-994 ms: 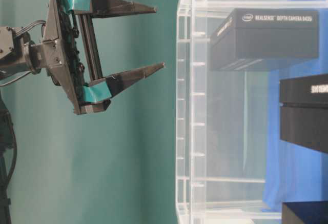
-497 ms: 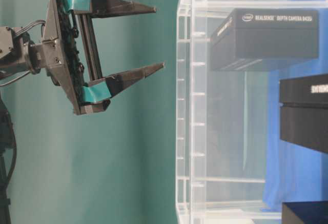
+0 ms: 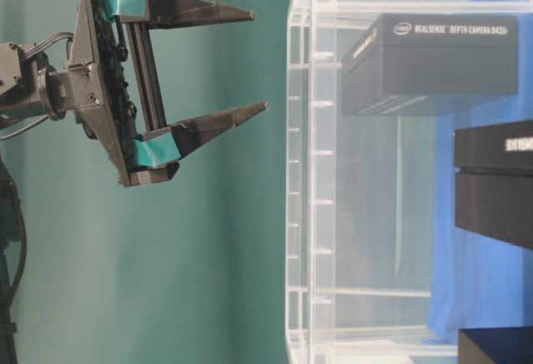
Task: Take the box out of the case with the left arm.
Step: 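Lower the left gripper and close it on the right box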
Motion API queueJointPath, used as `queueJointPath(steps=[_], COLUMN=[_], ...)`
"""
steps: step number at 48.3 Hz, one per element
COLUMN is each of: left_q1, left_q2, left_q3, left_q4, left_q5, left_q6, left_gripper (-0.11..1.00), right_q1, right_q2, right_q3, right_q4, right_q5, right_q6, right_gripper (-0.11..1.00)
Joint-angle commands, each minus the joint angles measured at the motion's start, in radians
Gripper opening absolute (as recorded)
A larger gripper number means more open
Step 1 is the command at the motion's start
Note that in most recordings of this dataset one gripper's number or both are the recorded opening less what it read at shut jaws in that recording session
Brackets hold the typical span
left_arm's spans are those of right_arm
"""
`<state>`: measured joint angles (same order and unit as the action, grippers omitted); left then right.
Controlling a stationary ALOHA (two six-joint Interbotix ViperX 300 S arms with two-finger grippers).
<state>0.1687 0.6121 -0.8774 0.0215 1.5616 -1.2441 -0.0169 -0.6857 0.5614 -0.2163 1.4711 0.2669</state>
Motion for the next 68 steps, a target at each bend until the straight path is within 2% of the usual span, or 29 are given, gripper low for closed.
queueJointPath(steps=[1, 13, 29, 39, 51, 68], left_q1=[-0.003, -0.003, 0.0, 0.006, 0.009, 0.014], left_q2=[-0.023, -0.023, -0.032, -0.051, -0.081, -0.114], left_q3=[-0.015, -0.011, 0.052, 0.127, 0.232, 0.353], left_q4=[-0.002, -0.002, 0.008, 0.011, 0.014, 0.025], left_q5=[-0.002, 0.0, -0.025, -0.072, -0.19, -0.295], left_q6=[-0.002, -0.003, -0.003, -0.005, -0.012, -0.044], left_gripper=[0.92, 0.92, 0.92, 0.92, 0.92, 0.92], right_q1=[-0.002, -0.002, -0.002, -0.002, -0.002, -0.002], right_q2=[-0.002, -0.002, -0.002, 0.0, 0.0, -0.002], right_q3=[-0.009, -0.011, -0.009, -0.009, -0.009, -0.008], right_q4=[-0.002, -0.002, 0.0, 0.002, 0.003, 0.003], right_q5=[-0.003, -0.005, -0.003, -0.003, -0.002, 0.0], right_q6=[0.002, 0.0, 0.002, 0.005, 0.008, 0.008], right_gripper=[0.02, 0.02, 0.02, 0.02, 0.02, 0.02])
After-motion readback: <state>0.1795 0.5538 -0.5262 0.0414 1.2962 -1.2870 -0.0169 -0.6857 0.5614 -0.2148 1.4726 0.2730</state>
